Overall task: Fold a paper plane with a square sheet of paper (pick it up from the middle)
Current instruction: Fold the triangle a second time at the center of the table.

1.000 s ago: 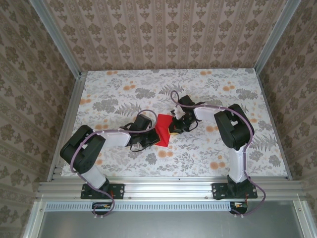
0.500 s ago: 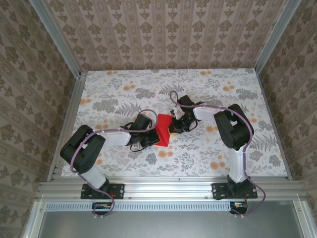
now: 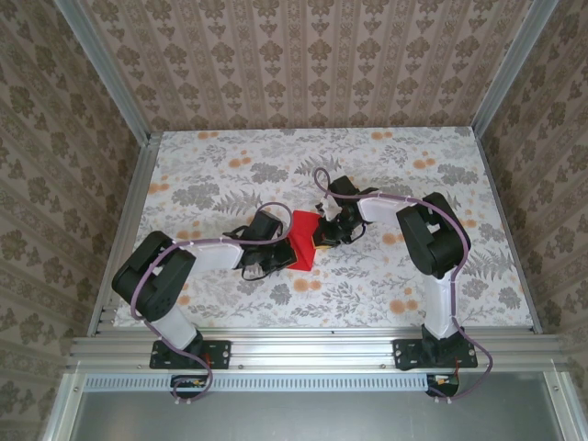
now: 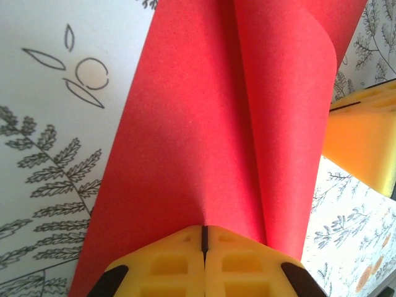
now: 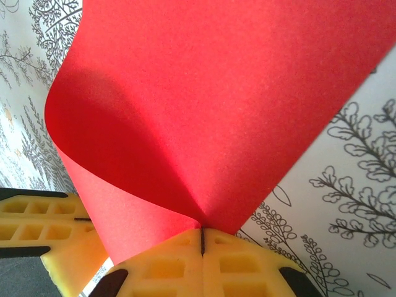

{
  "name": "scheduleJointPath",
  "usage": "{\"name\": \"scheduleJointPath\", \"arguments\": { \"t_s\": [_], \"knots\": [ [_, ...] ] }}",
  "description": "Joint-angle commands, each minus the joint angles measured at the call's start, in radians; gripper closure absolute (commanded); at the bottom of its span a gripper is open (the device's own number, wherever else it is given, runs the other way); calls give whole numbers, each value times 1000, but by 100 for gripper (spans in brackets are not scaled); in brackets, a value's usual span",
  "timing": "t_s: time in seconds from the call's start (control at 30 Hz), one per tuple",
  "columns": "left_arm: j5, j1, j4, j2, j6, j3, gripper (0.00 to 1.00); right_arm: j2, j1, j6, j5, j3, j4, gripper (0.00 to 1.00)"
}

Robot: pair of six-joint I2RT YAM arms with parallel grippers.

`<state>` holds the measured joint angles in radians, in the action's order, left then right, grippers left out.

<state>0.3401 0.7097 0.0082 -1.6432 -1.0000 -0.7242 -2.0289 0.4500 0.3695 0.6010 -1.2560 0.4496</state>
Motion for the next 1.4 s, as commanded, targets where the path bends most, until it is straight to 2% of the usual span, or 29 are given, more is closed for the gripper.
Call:
{"name": "scheduleJointPath", "arguments": {
  "t_s": [0.0, 0.33, 0.63, 0.9, 1.37],
  "knots": [
    [-4, -6, -50, 0, 34, -46, 90, -26, 3, -14, -72, -13, 45, 98],
    [12, -7, 56, 40, 14, -74, 84, -35, 4, -12, -118, -13, 72, 100],
    [25, -6, 98, -31, 8, -93, 84, -37, 3, -4, -115, -6, 67, 100],
    [43, -6, 119, -85, 8, -109, 84, -31, 3, -1, -108, -5, 66, 95],
    [4, -6, 77, -82, 12, -89, 84, -12, -8, 44, -73, 23, 21, 74]
  ]
}}
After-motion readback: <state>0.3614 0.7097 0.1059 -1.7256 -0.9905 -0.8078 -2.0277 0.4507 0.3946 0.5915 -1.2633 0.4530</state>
